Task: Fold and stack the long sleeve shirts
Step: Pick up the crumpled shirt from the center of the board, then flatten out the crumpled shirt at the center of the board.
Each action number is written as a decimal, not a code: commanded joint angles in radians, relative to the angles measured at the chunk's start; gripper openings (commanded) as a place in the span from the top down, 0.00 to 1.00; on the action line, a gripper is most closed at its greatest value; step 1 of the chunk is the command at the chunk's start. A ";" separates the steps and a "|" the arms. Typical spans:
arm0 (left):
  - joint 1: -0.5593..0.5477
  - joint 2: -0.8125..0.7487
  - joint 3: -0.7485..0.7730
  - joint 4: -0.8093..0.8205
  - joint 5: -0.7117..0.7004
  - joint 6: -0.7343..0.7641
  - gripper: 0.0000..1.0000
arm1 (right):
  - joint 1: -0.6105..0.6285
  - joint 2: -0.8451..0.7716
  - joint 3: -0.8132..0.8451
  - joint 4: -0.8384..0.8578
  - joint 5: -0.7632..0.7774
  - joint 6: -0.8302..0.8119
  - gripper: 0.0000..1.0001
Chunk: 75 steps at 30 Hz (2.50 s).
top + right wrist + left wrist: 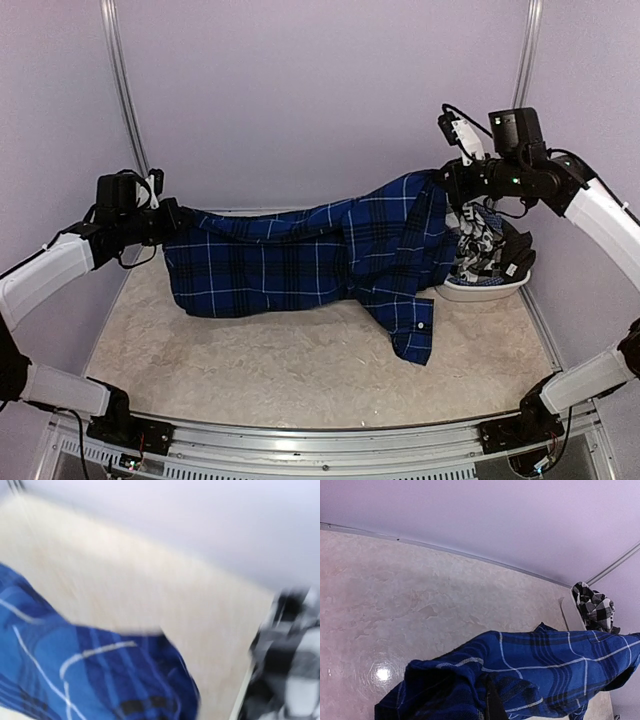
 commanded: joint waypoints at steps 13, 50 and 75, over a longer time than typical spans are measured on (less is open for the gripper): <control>0.057 -0.144 0.157 -0.022 0.202 -0.052 1.00 | -0.021 -0.085 0.124 -0.131 -0.207 -0.035 1.00; 0.058 -0.595 0.644 -0.431 0.280 -0.067 1.00 | -0.021 -0.316 0.700 -0.357 -0.750 0.311 1.00; 0.057 -0.039 0.111 0.091 -0.153 -0.042 1.00 | -0.095 0.289 0.384 -0.026 -0.086 0.115 1.00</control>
